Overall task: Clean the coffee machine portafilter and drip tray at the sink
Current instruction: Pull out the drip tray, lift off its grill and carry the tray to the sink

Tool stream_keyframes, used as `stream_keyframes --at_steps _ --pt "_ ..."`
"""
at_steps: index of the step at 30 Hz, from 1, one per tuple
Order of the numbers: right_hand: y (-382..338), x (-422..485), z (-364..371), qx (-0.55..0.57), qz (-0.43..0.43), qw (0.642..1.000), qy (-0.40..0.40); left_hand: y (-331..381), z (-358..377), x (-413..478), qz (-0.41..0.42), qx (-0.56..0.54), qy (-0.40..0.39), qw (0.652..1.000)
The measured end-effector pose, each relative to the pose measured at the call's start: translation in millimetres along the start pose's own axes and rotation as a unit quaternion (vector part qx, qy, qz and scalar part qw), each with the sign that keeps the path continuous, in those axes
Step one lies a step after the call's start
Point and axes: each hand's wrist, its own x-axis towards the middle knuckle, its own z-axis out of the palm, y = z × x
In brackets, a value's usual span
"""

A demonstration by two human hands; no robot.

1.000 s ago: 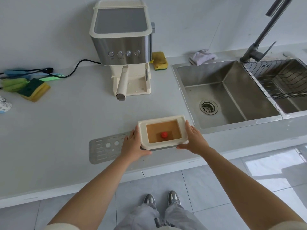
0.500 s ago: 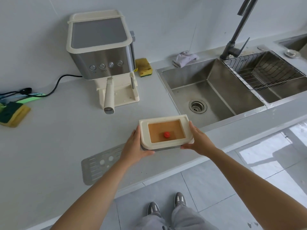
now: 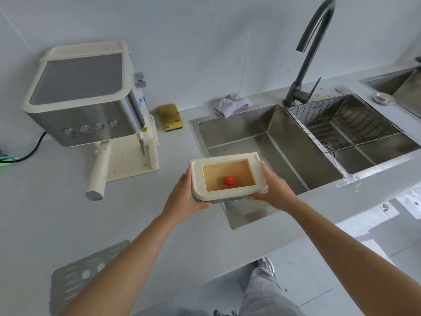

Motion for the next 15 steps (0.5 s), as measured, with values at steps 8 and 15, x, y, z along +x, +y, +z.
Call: stream_keyframes --at_steps 8,15 --pt "70.2 78.2 -75.8 -0.02 -0.031 0.998 -0.042 62.7 59.1 80.0 -0.052 -0.045 0.028 0.997" --pt "116.7 118.8 -126.4 -0.002 -0.037 0.995 -0.091 111.5 99.2 120.7 -0.101 -0.069 0.044 0.991"
